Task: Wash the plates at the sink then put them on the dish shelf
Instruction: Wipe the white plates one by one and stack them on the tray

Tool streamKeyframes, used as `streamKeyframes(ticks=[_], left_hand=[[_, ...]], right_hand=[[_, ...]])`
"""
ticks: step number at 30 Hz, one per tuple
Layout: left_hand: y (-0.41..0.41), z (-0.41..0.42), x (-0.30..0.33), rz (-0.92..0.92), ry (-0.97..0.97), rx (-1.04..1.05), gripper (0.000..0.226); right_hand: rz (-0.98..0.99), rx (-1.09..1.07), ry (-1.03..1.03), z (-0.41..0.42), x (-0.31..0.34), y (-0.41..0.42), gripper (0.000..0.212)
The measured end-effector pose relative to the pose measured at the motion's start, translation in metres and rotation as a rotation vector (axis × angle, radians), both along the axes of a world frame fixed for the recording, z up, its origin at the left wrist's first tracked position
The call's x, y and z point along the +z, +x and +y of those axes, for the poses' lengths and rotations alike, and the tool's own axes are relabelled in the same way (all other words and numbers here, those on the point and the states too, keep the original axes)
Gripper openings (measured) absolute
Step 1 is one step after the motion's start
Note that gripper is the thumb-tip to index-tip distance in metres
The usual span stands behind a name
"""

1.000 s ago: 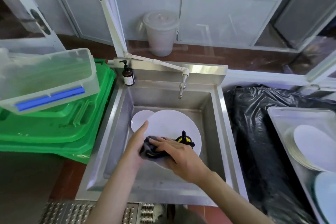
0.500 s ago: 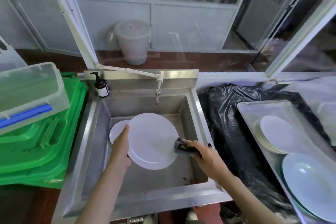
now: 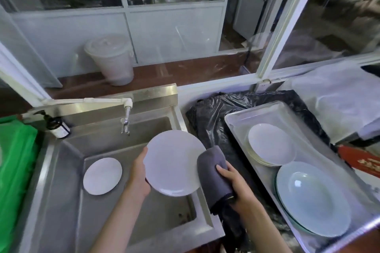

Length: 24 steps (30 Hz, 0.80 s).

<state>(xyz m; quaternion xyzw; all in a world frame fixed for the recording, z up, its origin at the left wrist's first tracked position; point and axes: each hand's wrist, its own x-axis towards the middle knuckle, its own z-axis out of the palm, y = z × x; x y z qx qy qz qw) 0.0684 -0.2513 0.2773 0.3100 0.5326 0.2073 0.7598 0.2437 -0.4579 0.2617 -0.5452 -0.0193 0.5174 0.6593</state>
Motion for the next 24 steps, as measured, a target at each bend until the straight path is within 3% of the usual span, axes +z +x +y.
streamKeyframes(ticks=[3,11,15,20,24], left_hand=[[0.052,-0.016,-0.011,0.017,0.013,-0.016,0.037],[0.188,-0.073,-0.028,0.024,0.038,-0.123,0.042],[0.244,-0.094,-0.042,0.023,0.079,-0.176,0.038],[0.306,-0.116,-0.053,0.086,0.296,-0.272,0.016],[0.341,-0.132,-0.069,0.118,0.361,-0.322,0.028]], right_hand=[[-0.033,-0.044,-0.039,-0.017,-0.01,0.04,0.047],[-0.135,-0.263,-0.118,-0.067,-0.023,0.143,0.023],[-0.202,-0.342,-0.181,-0.09,-0.031,0.179,0.045],[-0.275,-0.4,-0.269,-0.11,-0.045,0.213,0.02],[-0.379,-0.428,-0.36,-0.116,-0.047,0.235,0.008]])
